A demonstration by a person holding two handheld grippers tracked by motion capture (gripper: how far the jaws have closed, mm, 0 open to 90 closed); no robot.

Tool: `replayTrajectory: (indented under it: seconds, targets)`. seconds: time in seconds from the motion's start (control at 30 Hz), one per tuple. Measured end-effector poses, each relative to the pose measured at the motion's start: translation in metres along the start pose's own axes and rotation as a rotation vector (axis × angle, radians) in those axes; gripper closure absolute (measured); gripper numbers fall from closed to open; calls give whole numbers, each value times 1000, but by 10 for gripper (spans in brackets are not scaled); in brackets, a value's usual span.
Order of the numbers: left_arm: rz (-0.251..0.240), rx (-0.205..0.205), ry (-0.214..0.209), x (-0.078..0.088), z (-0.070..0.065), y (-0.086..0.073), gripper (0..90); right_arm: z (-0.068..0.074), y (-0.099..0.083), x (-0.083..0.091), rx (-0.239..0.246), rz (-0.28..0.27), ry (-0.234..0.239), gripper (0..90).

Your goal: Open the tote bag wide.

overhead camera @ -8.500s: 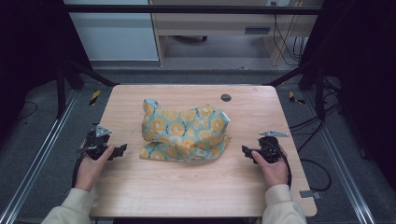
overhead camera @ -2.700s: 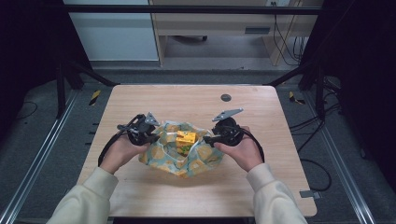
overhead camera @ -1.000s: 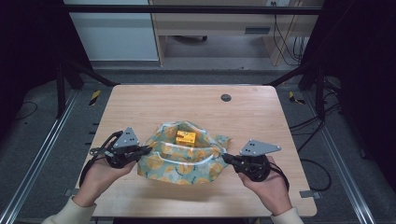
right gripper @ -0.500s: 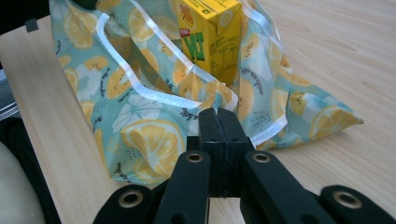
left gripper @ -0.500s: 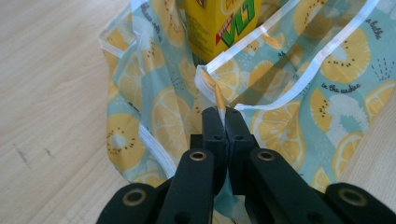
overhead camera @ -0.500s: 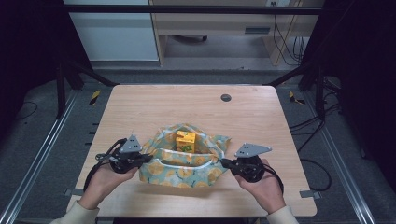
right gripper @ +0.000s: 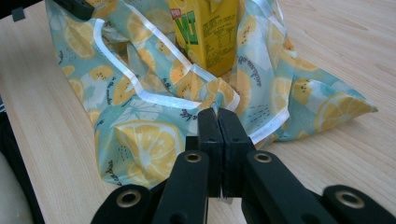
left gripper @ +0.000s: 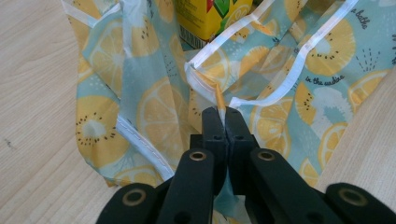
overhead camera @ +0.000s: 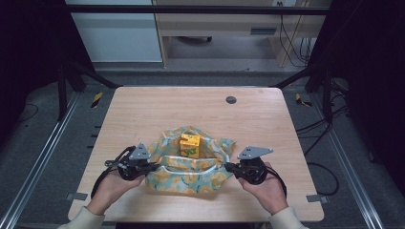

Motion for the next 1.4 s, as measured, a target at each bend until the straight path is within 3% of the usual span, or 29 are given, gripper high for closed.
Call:
replayTrajectory:
  seconds: [0.2,0.4,0.6,0.73,0.87,1.13,1.4]
  targets:
    - [11,-2,-3,-5,-1,-2,897,-3,5,4,-1,-7,-9,789]
    - [17,-4,-3,-6,-1,-4,895,-5,22,19,7,-29,-22,622]
    - [23,-9,0,-6,-1,-5,894,-15,49,32,21,-44,-45,570]
    - [23,-12,0,-7,-2,-5,894,-24,63,30,22,-40,-60,571]
    - [19,-13,1,-6,-3,-5,894,-38,78,13,7,-20,-71,571]
    - [35,-26,3,-8,-5,-8,894,-38,81,-24,19,52,-50,513]
    - [38,-27,5,-10,-4,-8,893,-33,75,-43,32,114,-6,499]
Point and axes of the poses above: each handheld gripper's, and its own axes: x roughly backward along the jaws, y roughly out of its top, z roughly to its left, the point moved 7 cm from there along -x, roughly forward along the jaws, and after that the axes turned 12 degrees about z, right-handed, at the moved point
